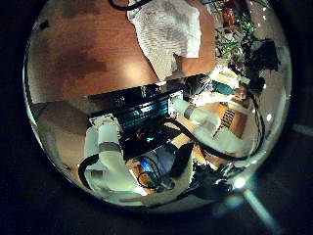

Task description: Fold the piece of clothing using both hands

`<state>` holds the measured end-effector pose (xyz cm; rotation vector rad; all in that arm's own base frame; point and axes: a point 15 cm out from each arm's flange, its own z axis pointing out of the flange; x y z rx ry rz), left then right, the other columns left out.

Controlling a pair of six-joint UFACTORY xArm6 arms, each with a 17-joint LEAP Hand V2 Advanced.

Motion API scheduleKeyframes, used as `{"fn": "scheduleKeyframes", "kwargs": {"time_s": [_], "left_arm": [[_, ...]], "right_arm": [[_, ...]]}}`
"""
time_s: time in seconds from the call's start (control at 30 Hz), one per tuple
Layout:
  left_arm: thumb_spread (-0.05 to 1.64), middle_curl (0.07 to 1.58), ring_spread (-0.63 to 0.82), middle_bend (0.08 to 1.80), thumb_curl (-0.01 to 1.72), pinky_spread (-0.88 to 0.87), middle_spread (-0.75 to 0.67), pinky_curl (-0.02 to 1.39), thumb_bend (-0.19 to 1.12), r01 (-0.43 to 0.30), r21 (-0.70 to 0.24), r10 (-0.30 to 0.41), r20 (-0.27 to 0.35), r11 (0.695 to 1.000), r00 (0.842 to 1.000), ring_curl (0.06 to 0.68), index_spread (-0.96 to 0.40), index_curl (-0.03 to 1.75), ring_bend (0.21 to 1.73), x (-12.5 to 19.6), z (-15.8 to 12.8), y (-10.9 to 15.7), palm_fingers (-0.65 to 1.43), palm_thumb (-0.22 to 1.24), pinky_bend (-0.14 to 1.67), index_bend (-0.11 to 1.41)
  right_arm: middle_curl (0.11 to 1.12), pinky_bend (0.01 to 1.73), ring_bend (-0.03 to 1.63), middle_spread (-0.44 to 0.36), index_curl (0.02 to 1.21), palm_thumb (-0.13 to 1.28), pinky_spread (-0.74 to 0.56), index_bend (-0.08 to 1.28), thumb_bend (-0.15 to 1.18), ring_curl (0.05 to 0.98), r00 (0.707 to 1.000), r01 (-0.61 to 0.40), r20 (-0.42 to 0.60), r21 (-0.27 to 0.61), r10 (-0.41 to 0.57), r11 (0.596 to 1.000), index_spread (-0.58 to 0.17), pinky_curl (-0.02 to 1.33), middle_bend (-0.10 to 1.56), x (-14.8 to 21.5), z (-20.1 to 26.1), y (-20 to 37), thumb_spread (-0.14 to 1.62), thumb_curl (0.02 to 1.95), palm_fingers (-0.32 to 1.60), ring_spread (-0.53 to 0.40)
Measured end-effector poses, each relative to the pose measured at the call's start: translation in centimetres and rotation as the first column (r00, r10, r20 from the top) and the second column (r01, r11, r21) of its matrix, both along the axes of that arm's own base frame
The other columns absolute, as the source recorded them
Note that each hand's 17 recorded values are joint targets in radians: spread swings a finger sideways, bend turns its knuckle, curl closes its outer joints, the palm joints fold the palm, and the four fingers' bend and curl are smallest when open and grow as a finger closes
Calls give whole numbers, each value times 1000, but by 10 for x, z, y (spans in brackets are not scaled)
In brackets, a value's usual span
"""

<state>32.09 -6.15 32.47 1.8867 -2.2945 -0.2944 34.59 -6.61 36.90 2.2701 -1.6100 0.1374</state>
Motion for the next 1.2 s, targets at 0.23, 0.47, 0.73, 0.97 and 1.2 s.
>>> {"fn": "scheduleKeyframes", "kwargs": {"time_s": [0.23,0.47,0.73,0.97,1.2], "left_arm": [[1071,348,438,196,252,481,315,318,-5,10,9,-10,-3,1000,1000,211,-12,264,708,-2,-1,-5,15,71,470,162],[1132,345,432,194,265,477,309,314,-12,50,38,-49,-38,998,998,209,-8,278,699,-12,-14,-12,26,139,459,159],[1133,349,441,202,269,485,317,315,-22,170,37,-168,-39,985,985,211,21,266,704,-18,-45,-51,-8,142,461,134],[1095,334,453,182,270,485,350,319,-24,312,32,-313,8,949,950,213,32,249,708,-12,-86,-98,-45,136,473,136],[1061,298,484,158,272,496,403,322,-26,411,26,-411,27,911,911,203,31,244,662,-2,-127,-119,-98,129,484,139]], "right_arm": [[355,576,488,35,274,189,319,151,-15,231,1000,0,7,1,0,1000,-302,227,210,-1,2,-2,1255,200,69,174],[353,574,485,35,270,187,322,150,-15,238,999,42,-1,16,-42,999,-299,241,202,-1,-5,-14,1250,202,71,174],[356,572,486,46,266,188,316,150,-14,243,998,61,5,57,-61,997,-298,250,205,8,-16,-8,1253,204,73,173],[356,574,488,51,264,199,325,150,-12,247,988,155,-40,91,-152,984,-289,257,202,-10,-26,-25,1253,205,81,175],[358,571,487,49,265,203,330,152,-14,250,966,253,-71,79,-248,964,-286,260,201,-31,-30,-39,1251,206,85,177]]}}
